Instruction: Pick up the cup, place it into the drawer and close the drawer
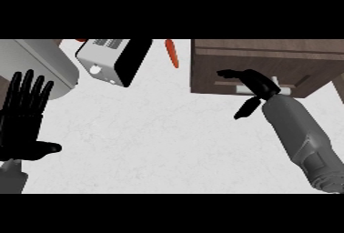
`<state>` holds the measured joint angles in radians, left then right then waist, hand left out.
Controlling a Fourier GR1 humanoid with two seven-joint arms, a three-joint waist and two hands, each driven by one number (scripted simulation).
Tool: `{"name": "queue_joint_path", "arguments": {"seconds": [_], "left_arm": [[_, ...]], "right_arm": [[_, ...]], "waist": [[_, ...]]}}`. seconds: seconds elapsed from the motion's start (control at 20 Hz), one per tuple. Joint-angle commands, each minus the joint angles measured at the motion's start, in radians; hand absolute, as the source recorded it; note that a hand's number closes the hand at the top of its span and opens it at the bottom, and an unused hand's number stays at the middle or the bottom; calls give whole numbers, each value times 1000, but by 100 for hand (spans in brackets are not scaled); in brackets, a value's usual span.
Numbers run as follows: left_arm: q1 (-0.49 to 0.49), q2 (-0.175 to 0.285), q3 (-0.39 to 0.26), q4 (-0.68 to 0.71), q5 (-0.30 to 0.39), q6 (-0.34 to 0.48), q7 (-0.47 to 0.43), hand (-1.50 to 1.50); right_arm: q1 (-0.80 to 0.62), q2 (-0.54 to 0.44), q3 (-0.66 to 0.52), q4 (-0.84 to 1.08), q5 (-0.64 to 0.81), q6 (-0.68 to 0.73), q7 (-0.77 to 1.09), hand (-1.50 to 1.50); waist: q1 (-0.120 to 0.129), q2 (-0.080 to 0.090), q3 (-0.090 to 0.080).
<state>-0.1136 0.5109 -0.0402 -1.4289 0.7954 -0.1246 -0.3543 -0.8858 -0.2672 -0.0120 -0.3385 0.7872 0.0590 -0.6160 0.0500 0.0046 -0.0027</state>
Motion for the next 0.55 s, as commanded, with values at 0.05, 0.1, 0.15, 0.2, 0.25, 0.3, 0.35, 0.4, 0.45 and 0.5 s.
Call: {"name": "queue_joint_path", "arguments": {"seconds": [0.05,0.1,0.15,0.2,0.25,0.3,0.35,0.4,0.45,0.5], "left_arm": [[-10,-8,-4,28,-38,-11,-26,-150],[-6,12,5,20,-17,-32,-1,-150],[-36,-23,-18,41,-48,-7,-23,-150],[-42,6,10,21,-13,-25,0,-150],[-63,-18,-10,58,-39,-10,-8,-150],[-22,-16,-7,24,-34,-6,-7,-150],[-43,-5,4,56,-34,-31,-14,-150],[-43,-9,-2,20,-31,-5,7,-150],[-2,3,5,51,-39,-53,-29,-150],[-47,13,13,50,-28,-46,-2,-150]], "right_arm": [[-103,-83,-46,117,-2,15,46,-150],[-66,-70,-44,131,3,-26,38,-150],[-94,-75,-53,128,-6,-14,26,-150],[-108,-101,-50,136,-1,9,27,-150],[-137,-62,-60,138,-11,-1,73,-150],[-115,-98,-56,148,-4,4,35,-150],[-121,-98,-51,152,1,7,33,-150],[-120,-80,-56,160,-3,-6,42,-150],[-141,-119,-62,157,-9,26,35,-150],[-125,-89,-60,168,-7,4,29,-150]], "waist": [[21,28,5],[27,30,6],[24,34,6],[39,36,6],[32,39,6],[38,32,6],[33,34,6],[41,32,7],[43,32,5],[41,36,6]]}}
